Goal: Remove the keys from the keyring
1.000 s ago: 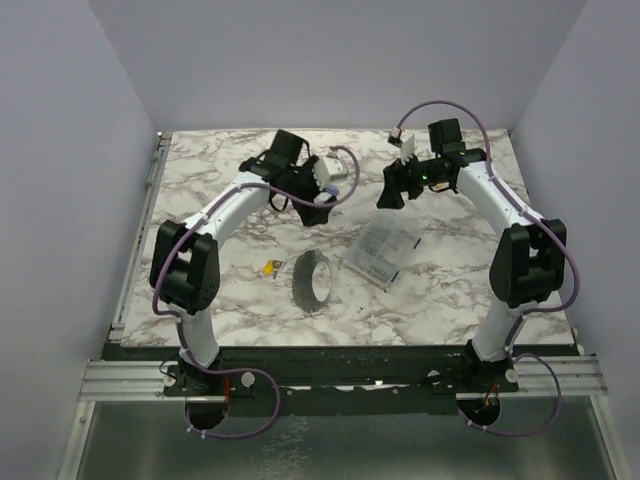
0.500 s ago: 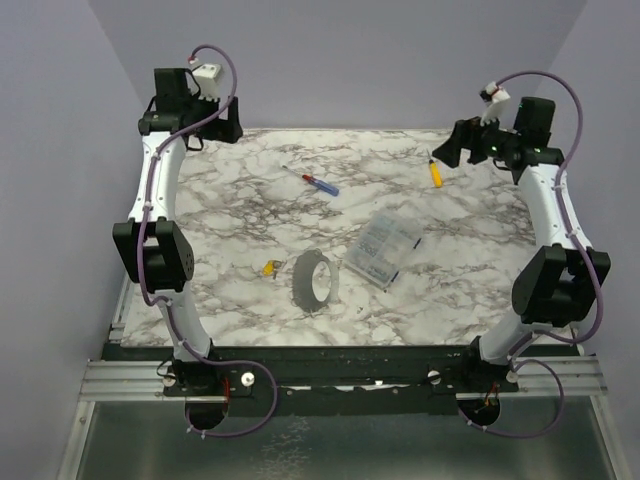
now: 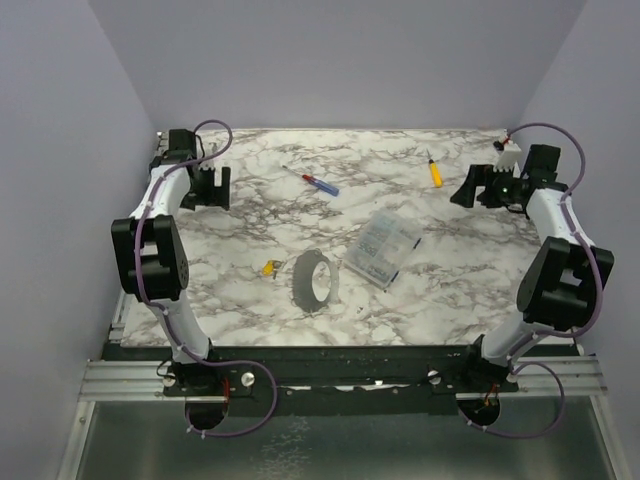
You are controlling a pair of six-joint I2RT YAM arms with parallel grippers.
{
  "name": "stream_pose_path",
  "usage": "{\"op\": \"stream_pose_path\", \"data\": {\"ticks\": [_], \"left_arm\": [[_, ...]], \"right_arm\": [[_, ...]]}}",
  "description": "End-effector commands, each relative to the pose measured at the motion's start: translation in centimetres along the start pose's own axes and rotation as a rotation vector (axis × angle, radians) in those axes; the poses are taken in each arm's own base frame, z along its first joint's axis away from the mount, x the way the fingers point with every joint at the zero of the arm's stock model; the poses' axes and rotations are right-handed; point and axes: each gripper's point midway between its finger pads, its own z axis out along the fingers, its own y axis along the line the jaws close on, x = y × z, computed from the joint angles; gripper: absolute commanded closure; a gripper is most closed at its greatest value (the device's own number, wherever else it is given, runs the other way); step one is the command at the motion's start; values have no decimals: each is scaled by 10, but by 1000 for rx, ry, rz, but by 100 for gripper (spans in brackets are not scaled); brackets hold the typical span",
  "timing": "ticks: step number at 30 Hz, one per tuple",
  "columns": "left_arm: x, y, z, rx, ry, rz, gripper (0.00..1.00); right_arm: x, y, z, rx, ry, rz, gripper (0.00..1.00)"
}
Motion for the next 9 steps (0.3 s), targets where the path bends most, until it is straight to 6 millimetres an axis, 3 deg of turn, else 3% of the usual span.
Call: {"op": "stream_pose_path", "data": {"ticks": [1,4,9], "left_arm": [[3,9,-20,-84,-69,-22,1],[10,9,-20,-85,-60,-25,1],[5,10,-20,-94,-68,-40,1]], "right_arm": [[19,1,-2,10,31,-14,0],[23,1,0,6,37,-9,0],[23,1,3,-5,43,-5,0]]}}
